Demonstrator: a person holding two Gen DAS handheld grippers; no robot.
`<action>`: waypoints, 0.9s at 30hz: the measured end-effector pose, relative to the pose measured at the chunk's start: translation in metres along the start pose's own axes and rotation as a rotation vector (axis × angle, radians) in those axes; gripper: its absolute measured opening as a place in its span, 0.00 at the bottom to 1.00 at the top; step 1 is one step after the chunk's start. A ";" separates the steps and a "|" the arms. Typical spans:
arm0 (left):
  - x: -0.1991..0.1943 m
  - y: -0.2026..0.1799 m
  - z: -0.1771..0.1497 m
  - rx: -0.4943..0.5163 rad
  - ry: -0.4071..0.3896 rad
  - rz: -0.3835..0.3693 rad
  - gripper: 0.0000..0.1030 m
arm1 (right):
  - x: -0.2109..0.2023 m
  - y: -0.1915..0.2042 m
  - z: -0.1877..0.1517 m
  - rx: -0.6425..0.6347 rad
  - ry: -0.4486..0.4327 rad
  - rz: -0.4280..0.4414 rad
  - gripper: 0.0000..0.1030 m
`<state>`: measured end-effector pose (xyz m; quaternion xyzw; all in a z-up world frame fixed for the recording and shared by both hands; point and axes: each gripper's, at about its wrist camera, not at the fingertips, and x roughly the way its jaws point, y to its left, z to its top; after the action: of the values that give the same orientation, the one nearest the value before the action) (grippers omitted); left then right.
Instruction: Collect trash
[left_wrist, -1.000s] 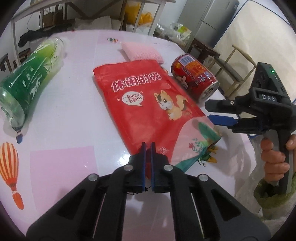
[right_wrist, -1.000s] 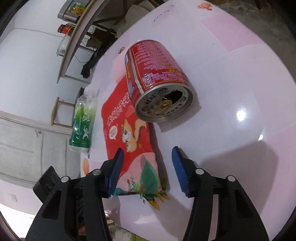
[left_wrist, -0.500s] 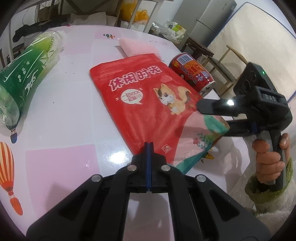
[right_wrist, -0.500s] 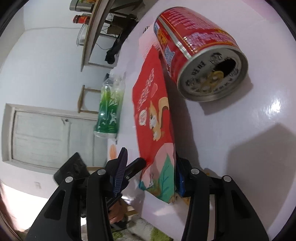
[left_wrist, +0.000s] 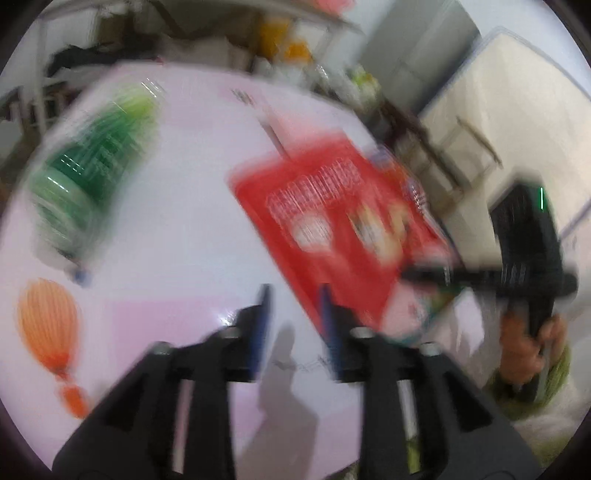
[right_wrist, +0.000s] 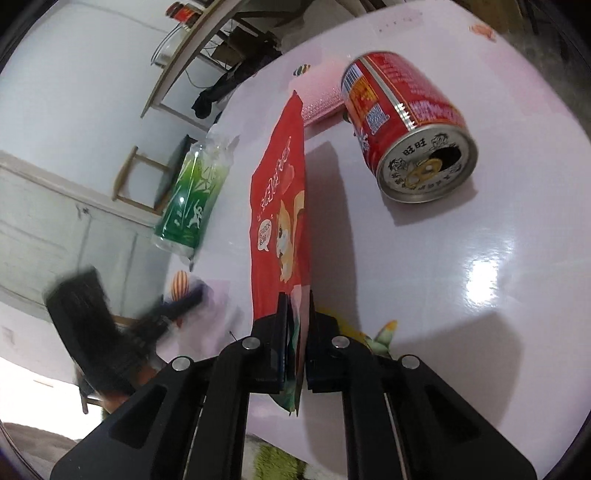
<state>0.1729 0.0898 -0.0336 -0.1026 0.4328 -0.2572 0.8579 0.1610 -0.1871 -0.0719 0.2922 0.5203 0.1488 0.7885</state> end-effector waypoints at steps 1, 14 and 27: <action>-0.009 0.007 0.008 -0.014 -0.038 0.026 0.48 | -0.003 0.001 -0.001 -0.009 0.000 -0.011 0.08; 0.008 0.079 0.065 0.032 0.028 0.476 0.79 | -0.012 -0.009 -0.009 0.030 -0.009 -0.004 0.08; -0.002 0.062 0.035 -0.047 0.011 0.384 0.66 | 0.005 -0.001 -0.006 0.005 0.026 0.019 0.11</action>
<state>0.2218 0.1418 -0.0364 -0.0371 0.4549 -0.0792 0.8862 0.1571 -0.1832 -0.0776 0.2971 0.5281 0.1589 0.7795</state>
